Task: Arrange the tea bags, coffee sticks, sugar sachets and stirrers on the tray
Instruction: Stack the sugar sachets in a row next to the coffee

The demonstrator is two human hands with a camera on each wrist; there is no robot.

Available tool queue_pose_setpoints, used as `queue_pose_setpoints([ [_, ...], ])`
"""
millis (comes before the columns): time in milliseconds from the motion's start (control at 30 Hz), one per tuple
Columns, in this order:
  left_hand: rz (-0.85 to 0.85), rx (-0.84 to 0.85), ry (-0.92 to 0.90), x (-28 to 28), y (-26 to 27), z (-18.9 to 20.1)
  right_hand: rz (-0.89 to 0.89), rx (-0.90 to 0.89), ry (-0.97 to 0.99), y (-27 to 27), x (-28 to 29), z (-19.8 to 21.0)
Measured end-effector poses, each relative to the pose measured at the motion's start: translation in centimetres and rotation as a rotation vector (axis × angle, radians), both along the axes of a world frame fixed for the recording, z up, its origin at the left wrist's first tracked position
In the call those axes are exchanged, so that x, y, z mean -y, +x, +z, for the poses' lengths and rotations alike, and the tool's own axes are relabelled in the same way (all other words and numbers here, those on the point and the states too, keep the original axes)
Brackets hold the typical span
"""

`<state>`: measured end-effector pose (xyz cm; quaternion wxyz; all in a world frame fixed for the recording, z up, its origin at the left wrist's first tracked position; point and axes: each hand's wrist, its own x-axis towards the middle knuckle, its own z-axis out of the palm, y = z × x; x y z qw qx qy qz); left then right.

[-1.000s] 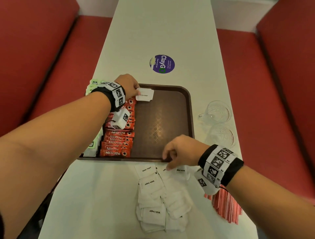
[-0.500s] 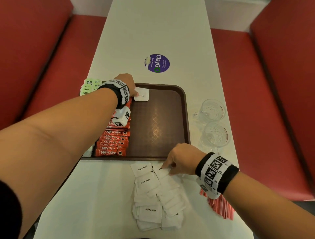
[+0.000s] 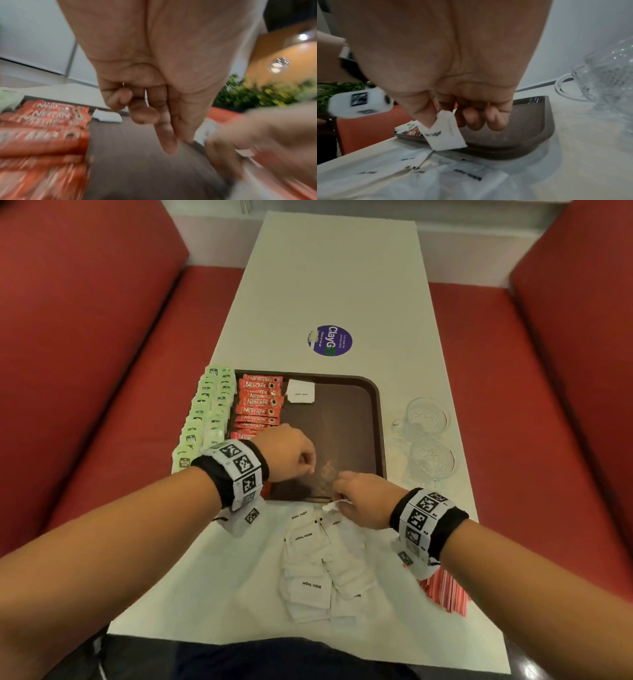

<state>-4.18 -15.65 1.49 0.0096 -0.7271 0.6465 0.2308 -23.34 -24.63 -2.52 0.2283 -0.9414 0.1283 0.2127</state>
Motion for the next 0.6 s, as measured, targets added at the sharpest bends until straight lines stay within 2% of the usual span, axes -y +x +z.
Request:
queue_pose_setpoints([
  [100, -0.133, 0.035, 0.111, -2.8, -2.0, -1.6, -0.093, 0.005, 0.014, -0.4, -0.5, 0.6],
  [200, -0.196, 0.052, 0.198, -4.5, -3.2, -3.1, -0.175, 0.003, 0.077, -0.9, -0.7, 1.0],
  [333, -0.199, 0.090, 0.268, -5.4, -4.3, -3.7, -0.209, -0.017, 0.119, -1.3, -1.2, 1.0],
  [600, -0.205, -0.025, 0.285, -5.4, -5.4, -3.7, -0.248, 0.059, 0.151, -1.9, -1.4, 1.6],
])
